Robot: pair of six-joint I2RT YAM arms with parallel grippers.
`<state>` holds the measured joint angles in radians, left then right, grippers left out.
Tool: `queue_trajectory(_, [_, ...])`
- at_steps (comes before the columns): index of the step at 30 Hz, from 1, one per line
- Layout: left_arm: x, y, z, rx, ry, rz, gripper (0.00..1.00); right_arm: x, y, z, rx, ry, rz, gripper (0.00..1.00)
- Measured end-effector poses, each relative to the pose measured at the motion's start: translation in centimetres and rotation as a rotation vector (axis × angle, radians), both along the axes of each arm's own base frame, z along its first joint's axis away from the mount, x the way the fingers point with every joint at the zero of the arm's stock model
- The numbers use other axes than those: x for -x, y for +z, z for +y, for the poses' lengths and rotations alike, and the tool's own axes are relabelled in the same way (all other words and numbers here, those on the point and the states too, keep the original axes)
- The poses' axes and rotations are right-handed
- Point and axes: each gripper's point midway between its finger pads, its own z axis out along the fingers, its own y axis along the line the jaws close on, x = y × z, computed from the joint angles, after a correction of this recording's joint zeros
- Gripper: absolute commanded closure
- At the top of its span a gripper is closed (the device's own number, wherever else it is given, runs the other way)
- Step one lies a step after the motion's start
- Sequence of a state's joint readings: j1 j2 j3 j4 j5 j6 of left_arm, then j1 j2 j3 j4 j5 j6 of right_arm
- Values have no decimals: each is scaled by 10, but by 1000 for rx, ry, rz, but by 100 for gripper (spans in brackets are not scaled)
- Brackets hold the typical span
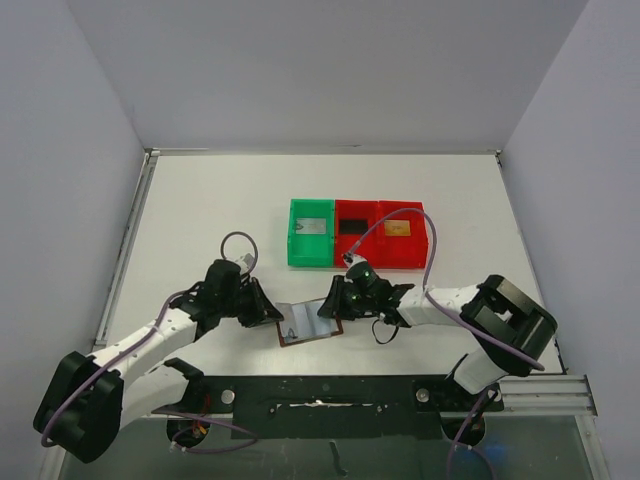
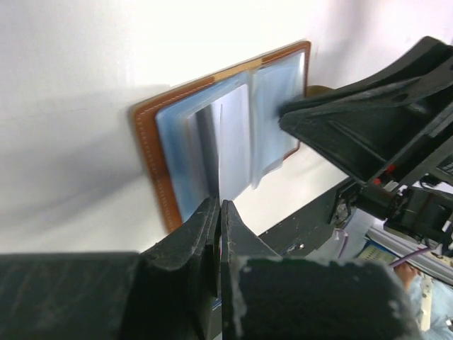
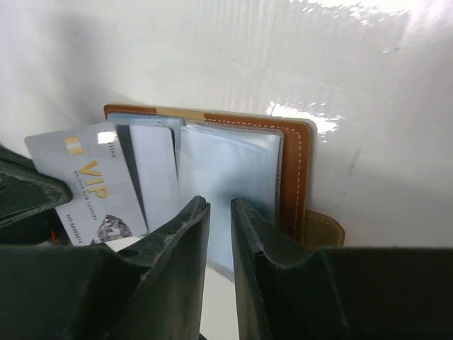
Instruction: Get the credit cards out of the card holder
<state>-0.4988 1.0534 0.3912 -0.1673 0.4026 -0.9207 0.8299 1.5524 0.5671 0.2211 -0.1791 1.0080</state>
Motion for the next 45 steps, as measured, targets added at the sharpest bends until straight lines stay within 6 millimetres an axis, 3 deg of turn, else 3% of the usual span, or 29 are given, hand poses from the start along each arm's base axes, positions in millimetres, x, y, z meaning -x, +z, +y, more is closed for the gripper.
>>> queue_trajectory(5, [-4,4,9,-72,2,-16,100,-7,8,-12,94,-8,-36,72])
queue_trajectory(7, [-9,11,11,-86,9,-45,100,-10,19,-11,105,-5,-67,71])
queue_trajectory(13, [-18,25,14,-85,37,-113,100,-13,50,16,52,62,-136,72])
queue_trajectory(17, [-19,28,13,-70,41,-132,100,-5,49,31,38,109,-135,72])
queue_trajectory(20, [-18,27,13,-62,45,-141,100,0,38,32,53,127,-108,72])
queue_trajectory(27, [-16,27,15,-58,45,-154,100,6,18,17,102,119,-56,71])
queue_trajectory(31, [-16,25,16,-69,32,-161,100,4,4,-9,250,57,-30,71])
queue_trajectory(35, [-15,21,18,-92,20,-158,100,-9,12,-36,373,-23,-49,71])
queue_trajectory(38, [-15,20,20,-104,18,-160,100,-17,28,-42,370,-42,-85,70])
queue_trajectory(40, [-16,20,21,-112,22,-164,100,-17,42,-34,315,-22,-112,70])
queue_trajectory(45, [-18,19,25,-131,42,-174,100,-6,59,10,156,86,-150,71])
